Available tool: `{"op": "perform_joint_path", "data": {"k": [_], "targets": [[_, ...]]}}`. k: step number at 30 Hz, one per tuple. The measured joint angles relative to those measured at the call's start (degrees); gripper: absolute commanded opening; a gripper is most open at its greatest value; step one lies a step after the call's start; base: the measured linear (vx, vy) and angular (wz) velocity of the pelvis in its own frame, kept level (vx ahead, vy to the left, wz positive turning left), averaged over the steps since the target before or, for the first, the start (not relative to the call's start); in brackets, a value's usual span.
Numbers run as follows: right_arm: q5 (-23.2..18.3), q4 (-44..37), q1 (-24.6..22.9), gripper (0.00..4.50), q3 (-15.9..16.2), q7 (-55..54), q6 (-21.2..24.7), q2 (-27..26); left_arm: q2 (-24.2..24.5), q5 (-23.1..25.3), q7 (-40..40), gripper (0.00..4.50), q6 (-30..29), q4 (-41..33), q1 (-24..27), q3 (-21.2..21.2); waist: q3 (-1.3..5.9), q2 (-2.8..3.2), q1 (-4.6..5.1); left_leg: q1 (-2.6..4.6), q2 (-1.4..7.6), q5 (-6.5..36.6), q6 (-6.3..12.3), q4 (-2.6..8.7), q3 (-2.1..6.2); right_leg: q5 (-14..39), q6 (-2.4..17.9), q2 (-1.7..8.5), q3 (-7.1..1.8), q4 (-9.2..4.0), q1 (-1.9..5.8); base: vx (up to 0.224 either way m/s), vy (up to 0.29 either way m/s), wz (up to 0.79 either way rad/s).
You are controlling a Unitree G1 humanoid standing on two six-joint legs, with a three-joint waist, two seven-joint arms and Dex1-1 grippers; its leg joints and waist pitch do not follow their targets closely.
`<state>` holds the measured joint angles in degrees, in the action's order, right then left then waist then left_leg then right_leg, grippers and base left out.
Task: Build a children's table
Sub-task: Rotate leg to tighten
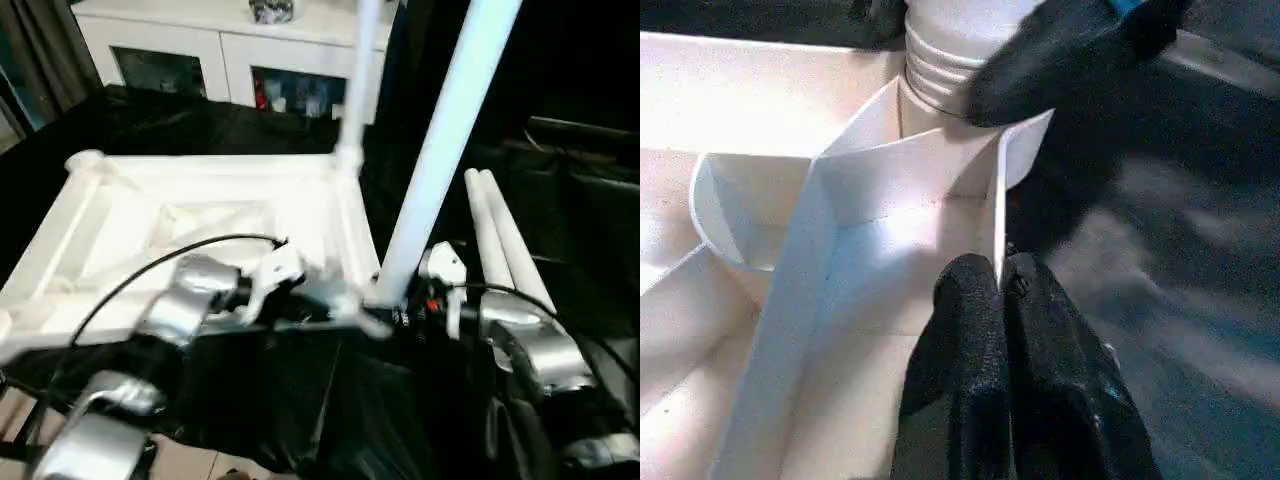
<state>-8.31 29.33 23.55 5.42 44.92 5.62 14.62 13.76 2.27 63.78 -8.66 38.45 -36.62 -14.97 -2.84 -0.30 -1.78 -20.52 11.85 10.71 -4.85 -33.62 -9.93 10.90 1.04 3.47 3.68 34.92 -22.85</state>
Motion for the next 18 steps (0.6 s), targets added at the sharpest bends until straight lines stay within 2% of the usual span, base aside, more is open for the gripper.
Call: {"op": "perform_joint_path", "data": {"k": [5,7,11,12,18], "targets": [[1.86,5.02,2.56,2.66,-3.97,-16.9,-0.64,-5.36,-6.71,1.17,-11.57,0.0,-3.18,4.68,-2.95,1.32,0.03,0.01,-0.06,0.28,-0.05,0.0,0.0,0.0,0.0,0.04,-0.07,0.03,-0.02,-0.09,0.26,0.0,0.0,0.0],[2.51,6.24,3.42,2.66,-4.64,-21.29,-0.79,-6.61,-8.15,1.4,-14.19,0.0,-4.0,5.39,-3.61,1.63,0.03,0.03,-0.06,0.3,-0.07,0.0,0.01,0.01,0.0,0.04,-0.07,0.04,-0.03,-0.15,0.31,0.0,0.0,0.0],[4.38,10.54,5.31,2.66,-5.69,-29.03,-4.73,-9.13,-10.32,1.97,-18.31,0.0,-4.2,6.78,-4.48,1.84,0.09,0.13,0.02,0.34,-0.1,0.01,0.01,0.04,0.0,0.04,-0.07,0.06,-0.04,-0.26,0.41,0.0,0.0,0.0],[4.37,11.13,5.51,3.21,-5.71,-29.19,-5.32,-9.17,-10.39,2.07,-18.42,0.0,-4.03,6.86,-4.53,1.8,0.09,0.13,0.01,0.34,-0.1,0.01,0.02,0.08,0.0,0.04,-0.07,0.06,-0.03,-0.3,0.43,0.0,0.0,0.0],[4.34,11.73,5.55,3.8,-5.96,-25.64,-6.71,-8.8,-9.7,2.27,-16.98,0.0,-3.36,6.68,-4.58,1.71,0.09,0.12,-0.01,0.35,-0.09,0.01,0.01,0.28,0.0,0.03,-0.07,0.05,-0.01,-0.33,0.43,0.0,0.0,0.0]]}}
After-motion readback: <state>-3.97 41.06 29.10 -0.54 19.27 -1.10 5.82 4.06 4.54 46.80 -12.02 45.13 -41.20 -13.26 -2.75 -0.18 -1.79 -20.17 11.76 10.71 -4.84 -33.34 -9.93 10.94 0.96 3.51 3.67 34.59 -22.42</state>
